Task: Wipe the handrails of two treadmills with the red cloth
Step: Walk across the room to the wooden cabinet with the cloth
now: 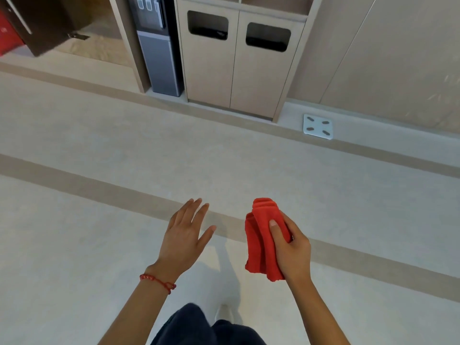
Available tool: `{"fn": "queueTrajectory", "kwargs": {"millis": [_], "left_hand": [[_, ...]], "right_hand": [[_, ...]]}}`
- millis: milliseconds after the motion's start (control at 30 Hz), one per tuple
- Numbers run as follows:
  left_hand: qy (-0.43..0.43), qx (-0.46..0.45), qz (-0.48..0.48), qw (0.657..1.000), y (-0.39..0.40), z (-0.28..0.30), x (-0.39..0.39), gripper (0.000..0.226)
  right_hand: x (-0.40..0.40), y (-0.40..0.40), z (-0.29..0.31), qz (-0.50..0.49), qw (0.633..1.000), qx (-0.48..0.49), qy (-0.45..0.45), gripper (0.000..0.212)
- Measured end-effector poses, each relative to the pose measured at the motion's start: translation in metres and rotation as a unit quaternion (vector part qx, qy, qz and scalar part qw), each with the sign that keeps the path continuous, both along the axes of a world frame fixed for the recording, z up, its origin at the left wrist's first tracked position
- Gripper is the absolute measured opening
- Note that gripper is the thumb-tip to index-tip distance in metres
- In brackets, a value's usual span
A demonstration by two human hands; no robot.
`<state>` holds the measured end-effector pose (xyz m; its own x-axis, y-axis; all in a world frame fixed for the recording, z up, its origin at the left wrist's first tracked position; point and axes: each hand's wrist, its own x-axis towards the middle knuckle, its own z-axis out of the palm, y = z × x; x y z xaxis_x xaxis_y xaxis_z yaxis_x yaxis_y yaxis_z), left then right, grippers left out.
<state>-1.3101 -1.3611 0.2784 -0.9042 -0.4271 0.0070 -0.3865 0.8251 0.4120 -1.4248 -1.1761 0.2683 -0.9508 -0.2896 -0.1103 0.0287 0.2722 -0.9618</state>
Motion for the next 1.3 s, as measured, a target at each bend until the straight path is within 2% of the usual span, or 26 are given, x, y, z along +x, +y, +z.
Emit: {"fn": "queueTrajectory", "kwargs": {"millis": [233, 600, 733, 1000, 1200, 1300], "left_hand": [[0.000, 0.004, -0.003, 1.000, -0.065, -0.001, -0.087, 0.085], [0.007, -0.014, -0.055, 0.998, -0.216, 0.003, -0.265, 0.075], [0.007, -0.008, -0.066, 0.998, -0.262, 0.004, -0.320, 0.080], [0.013, 0.003, -0.075, 0.997, -0.319, 0.001, -0.434, 0.086], [0.022, 0.002, -0.072, 0.997, -0.356, -0.004, -0.545, 0.085], [0.026, 0.000, -0.065, 0.998, -0.374, -0.005, -0.603, 0.087]], "right_hand": [[-0.090, -0.061, -0.002, -0.016, 1.000, 0.009, 0.000, 0.027], [-0.249, -0.206, 0.002, -0.065, 0.998, 0.012, 0.013, 0.026], [-0.300, -0.247, 0.006, -0.074, 0.997, 0.016, 0.015, 0.028], [-0.402, -0.304, 0.005, -0.093, 0.995, 0.021, 0.015, 0.029], [-0.512, -0.341, 0.000, -0.089, 0.996, 0.017, 0.026, 0.030], [-0.572, -0.360, 0.003, -0.088, 0.996, 0.011, 0.024, 0.024]]}}
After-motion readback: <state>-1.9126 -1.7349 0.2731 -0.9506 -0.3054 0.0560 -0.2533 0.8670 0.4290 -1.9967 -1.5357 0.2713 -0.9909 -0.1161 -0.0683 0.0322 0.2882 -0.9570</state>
